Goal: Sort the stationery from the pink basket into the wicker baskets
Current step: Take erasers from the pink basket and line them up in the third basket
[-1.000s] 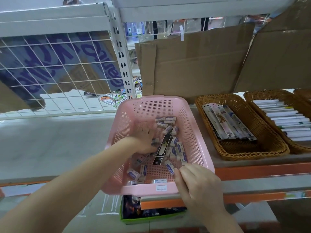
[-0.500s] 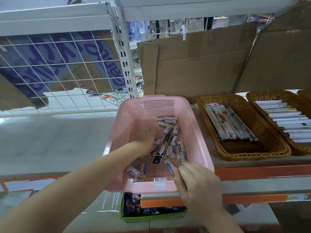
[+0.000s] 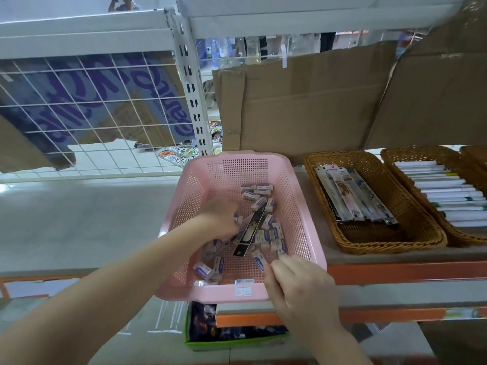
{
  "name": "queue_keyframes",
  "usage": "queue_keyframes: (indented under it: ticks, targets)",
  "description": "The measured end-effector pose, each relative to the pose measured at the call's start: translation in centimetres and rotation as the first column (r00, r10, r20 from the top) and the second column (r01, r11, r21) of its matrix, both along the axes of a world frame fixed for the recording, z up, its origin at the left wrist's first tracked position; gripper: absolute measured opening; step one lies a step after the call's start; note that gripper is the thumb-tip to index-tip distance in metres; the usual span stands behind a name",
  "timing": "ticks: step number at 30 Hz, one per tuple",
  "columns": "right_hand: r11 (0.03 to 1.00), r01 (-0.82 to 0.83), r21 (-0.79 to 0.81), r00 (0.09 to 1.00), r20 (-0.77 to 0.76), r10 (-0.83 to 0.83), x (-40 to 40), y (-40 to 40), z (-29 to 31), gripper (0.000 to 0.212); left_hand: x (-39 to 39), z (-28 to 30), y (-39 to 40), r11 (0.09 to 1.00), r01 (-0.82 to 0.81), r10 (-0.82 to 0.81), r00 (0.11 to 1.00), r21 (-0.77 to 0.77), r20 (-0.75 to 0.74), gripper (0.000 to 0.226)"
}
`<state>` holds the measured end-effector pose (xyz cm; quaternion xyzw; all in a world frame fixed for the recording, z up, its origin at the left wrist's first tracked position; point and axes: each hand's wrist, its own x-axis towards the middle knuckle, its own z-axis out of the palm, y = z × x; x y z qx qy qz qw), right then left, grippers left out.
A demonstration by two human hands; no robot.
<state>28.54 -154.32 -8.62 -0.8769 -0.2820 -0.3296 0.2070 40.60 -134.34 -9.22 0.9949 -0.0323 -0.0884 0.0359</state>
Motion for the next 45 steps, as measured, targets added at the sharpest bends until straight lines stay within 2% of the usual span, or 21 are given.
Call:
queue_keyframes:
  ticks: [5,9,14,17,22,26,31,36,39,45]
  targets:
    - [1.000,-0.026,-0.010,0.999,-0.022,0.026,0.2,0.0,-0.3,0.037,-0.5,-0.4,-0.5,0.994,-0.095,0.091,0.993,-0.049,-0.075,0.052]
    - [0.999,-0.038,-0.006,0.998,-0.044,0.037,0.3,-0.1,-0.4,0.038,-1.1,-0.5,-0.7,0.985,-0.103,0.106,0.994,0.140,-0.016,0.059]
    - [0.996,-0.061,-0.065,0.995,-0.080,0.055,0.3,-0.6,0.3,0.038,-1.9,0.2,-0.5,0.972,-0.093,0.082,0.995,0.215,0.059,0.069]
    - [0.989,-0.082,-0.120,0.986,-0.155,0.063,0.3,-0.8,1.4,0.038,-2.7,0.8,-0.4,0.968,-0.094,0.062,0.988,0.232,0.142,0.067]
    - [0.956,-0.196,-0.218,0.925,-0.363,0.107,1.7,-1.1,2.4,0.030,-3.9,2.8,-0.3,0.974,-0.084,0.051,0.986,0.210,0.161,0.055]
    - [0.962,-0.119,-0.244,0.941,-0.336,0.031,3.1,-1.3,4.1,0.025,-4.7,4.4,-0.7,0.986,-0.044,-0.008,0.949,0.160,0.314,0.047]
    - [0.958,-0.021,-0.285,0.935,-0.345,-0.082,5.3,-3.9,6.3,0.028,-4.9,7.3,-3.9,0.997,0.005,-0.035,0.918,0.077,0.395,0.038]
    - [0.941,0.102,-0.324,0.934,-0.295,-0.203,7.6,-9.7,7.4,0.030,-3.7,9.3,-9.9,0.995,0.079,-0.095,0.901,0.056,0.424,0.031]
    - [0.921,0.160,-0.354,0.919,-0.286,-0.270,9.1,-14.5,7.9,0.029,-2.5,9.8,-14.6,0.989,0.130,-0.151,0.890,0.076,0.431,0.035]
    - [0.899,0.230,-0.372,0.893,-0.286,-0.347,11.4,-25.6,8.6,0.027,0.7,9.9,-25.7,0.981,0.172,-0.193,0.907,0.088,0.375,0.037]
